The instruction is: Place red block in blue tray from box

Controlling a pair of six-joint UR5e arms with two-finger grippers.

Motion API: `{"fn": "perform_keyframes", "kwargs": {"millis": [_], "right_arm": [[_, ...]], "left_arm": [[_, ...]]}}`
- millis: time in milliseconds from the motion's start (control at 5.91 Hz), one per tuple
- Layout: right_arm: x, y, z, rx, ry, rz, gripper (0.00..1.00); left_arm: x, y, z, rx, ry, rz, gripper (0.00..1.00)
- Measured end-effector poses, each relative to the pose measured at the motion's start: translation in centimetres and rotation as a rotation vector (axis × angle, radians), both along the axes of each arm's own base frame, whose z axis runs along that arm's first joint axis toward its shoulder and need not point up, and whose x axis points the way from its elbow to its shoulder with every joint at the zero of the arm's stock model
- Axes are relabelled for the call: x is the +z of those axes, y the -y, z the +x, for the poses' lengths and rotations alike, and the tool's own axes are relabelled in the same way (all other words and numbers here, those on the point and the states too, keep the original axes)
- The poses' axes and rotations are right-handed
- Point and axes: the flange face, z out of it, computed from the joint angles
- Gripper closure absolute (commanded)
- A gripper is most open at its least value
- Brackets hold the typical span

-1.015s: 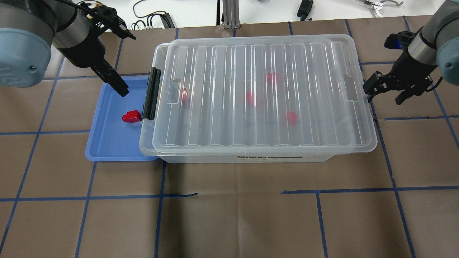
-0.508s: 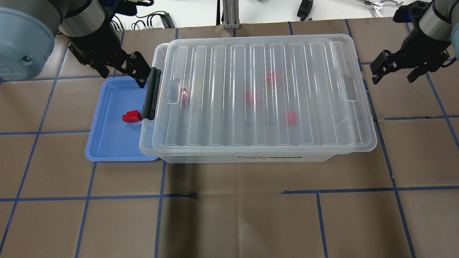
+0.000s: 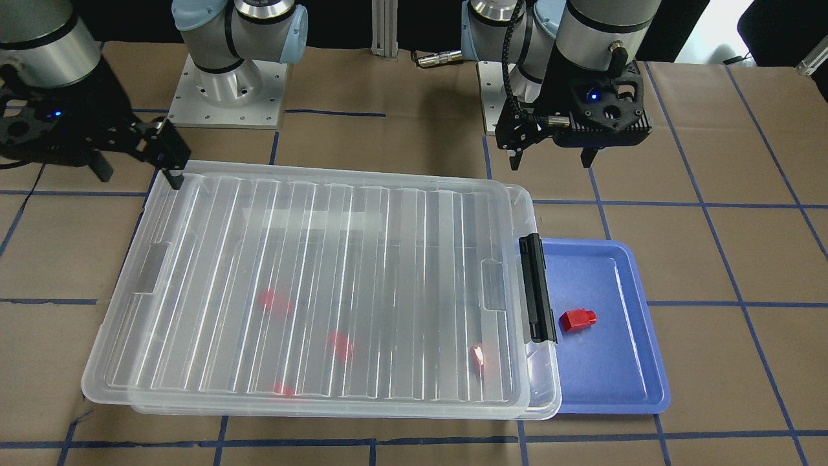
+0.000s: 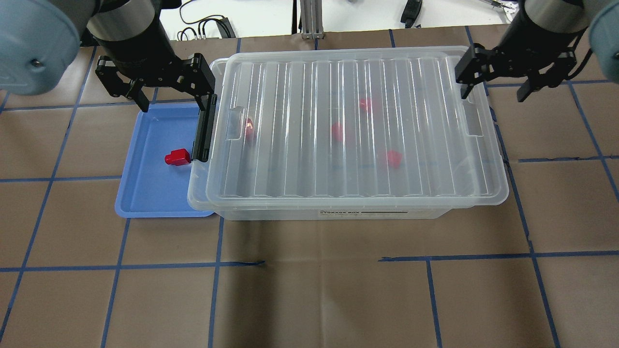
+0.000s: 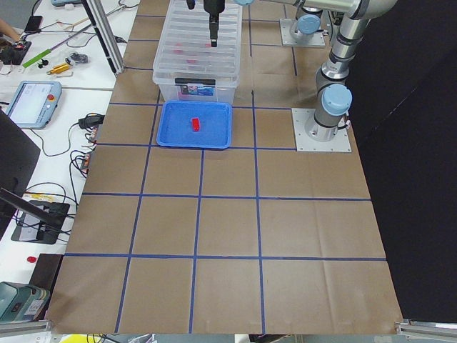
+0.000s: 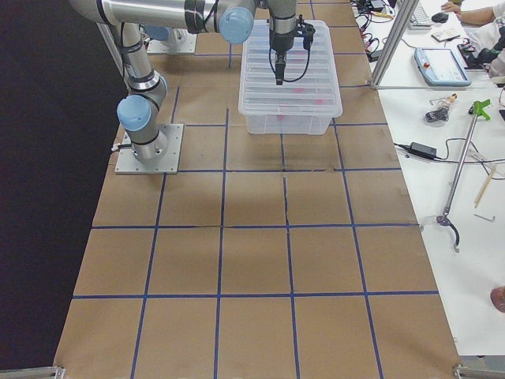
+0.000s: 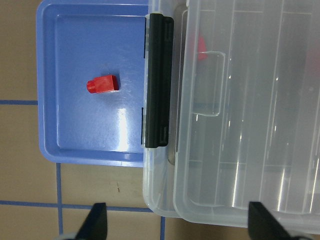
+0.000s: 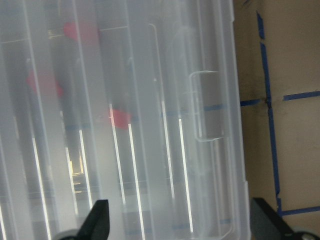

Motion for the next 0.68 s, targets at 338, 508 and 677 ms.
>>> {"fn": "perform_keyframes", "kwargs": {"millis": [338,508,677], "right_arm": [[0.7,-0.6,3.7,-0.007,-0.003,-0.005,0.0],[0.7,-0.4,3.8,-0.005,-0.006,-0.004,0.0],[0.7,-0.4,3.7,-0.005,-0.009,-0.003,0.0]], "left_arm": [[0.2,0.3,0.1,-0.038,-0.048,-0.018,0.02],[0.3,0.5,0.6,-0.075,-0.054,-0.025,0.02],[0.4,0.4,1.1,-0.103,-0.051,-0.03,0.02]]}}
